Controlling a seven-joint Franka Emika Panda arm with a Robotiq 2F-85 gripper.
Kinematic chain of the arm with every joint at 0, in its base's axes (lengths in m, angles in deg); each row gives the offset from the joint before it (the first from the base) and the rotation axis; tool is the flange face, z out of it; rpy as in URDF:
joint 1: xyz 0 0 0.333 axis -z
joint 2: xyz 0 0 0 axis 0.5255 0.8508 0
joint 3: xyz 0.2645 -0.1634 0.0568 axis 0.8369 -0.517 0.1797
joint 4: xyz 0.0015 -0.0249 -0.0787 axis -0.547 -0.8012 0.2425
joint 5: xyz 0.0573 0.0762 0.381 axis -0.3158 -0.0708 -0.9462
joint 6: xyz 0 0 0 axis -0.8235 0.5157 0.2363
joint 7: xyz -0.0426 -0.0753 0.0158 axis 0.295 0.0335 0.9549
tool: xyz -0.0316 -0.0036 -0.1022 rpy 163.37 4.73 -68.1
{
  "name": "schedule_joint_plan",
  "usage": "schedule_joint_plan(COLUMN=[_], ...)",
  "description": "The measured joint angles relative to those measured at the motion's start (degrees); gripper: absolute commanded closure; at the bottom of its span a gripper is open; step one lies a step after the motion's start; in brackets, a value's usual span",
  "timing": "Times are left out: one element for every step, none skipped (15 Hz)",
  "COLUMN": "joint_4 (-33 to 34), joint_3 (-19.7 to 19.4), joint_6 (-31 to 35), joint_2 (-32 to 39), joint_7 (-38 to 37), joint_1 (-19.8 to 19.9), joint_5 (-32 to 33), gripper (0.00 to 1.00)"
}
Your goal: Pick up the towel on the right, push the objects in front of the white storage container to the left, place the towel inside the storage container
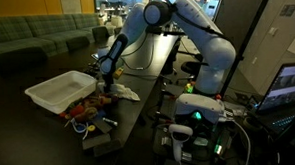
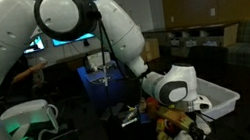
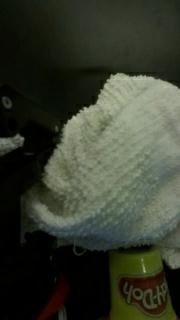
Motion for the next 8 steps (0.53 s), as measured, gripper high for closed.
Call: schedule_joint_plan(joint_4=[-0.9,-1.8,-2.6,-3.3,-3.9,-4.5,-5.0,-5.2], joint_3=[0.3,0.8,1.2,1.8,2.3,2.7,2.9,3.1], joint_6=[0.0,0.0,0.0,0.0,0.0,0.0,0.1,0.1], joint_2=[-0.5,-1.0,-1.5,-1.9,-2.2,-2.5,-2.7,-2.8], joint_7=[-0.8,-1.5,-2.0,-2.6,-3.2,-3.9,-4.9,-6.0], joint_1=[-0.4,-0.7,-1.0,-1.4,-1.7,-2.2,-2.9,-3.8], joint_5=[-0.1,-0.2,-0.4,-0.6,-0.8,-1.1,-1.5,-1.9], gripper=[0.97,0.97,0.97,0.97,0.97,0.97,0.97,0.97])
